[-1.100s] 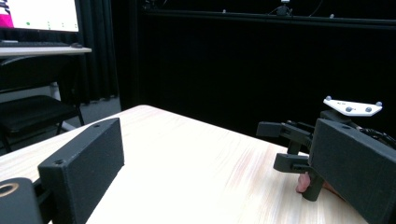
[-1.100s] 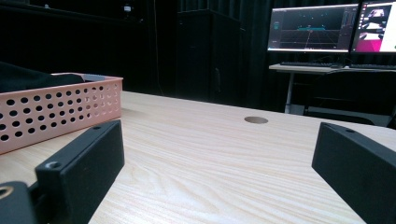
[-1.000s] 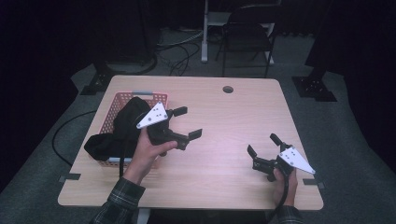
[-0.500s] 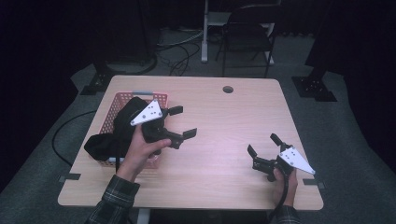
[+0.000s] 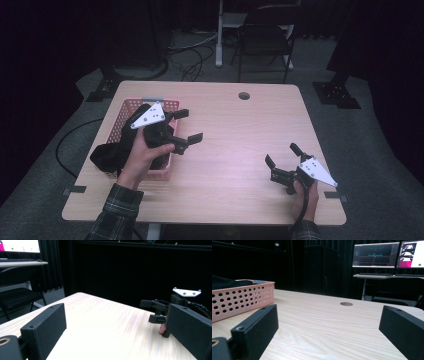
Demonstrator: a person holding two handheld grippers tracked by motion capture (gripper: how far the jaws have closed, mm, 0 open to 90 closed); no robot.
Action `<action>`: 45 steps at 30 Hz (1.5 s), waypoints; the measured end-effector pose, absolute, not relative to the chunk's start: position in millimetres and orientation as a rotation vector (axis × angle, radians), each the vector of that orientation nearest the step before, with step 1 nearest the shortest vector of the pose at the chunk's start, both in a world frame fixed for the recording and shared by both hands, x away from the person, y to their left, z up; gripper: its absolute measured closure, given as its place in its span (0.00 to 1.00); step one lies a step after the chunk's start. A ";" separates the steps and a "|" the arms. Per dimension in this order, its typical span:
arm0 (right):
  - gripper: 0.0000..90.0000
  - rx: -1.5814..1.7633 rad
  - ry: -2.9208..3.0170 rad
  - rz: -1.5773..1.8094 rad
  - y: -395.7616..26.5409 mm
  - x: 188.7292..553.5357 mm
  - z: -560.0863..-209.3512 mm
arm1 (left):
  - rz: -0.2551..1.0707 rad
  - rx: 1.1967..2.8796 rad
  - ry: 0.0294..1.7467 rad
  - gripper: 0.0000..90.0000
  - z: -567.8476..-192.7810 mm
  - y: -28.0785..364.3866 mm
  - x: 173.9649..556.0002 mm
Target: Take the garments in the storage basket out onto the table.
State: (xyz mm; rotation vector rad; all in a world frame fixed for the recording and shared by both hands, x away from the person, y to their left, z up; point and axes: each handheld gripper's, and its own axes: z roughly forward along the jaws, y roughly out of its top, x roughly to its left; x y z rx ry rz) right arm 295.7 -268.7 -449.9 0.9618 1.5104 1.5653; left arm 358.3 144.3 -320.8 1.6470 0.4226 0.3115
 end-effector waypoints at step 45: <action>0.02 0.969 1.506 1.564 -268.7 295.7 -449.8 | 0.389 1.672 0.541 0.03 -318.5 227.5 369.6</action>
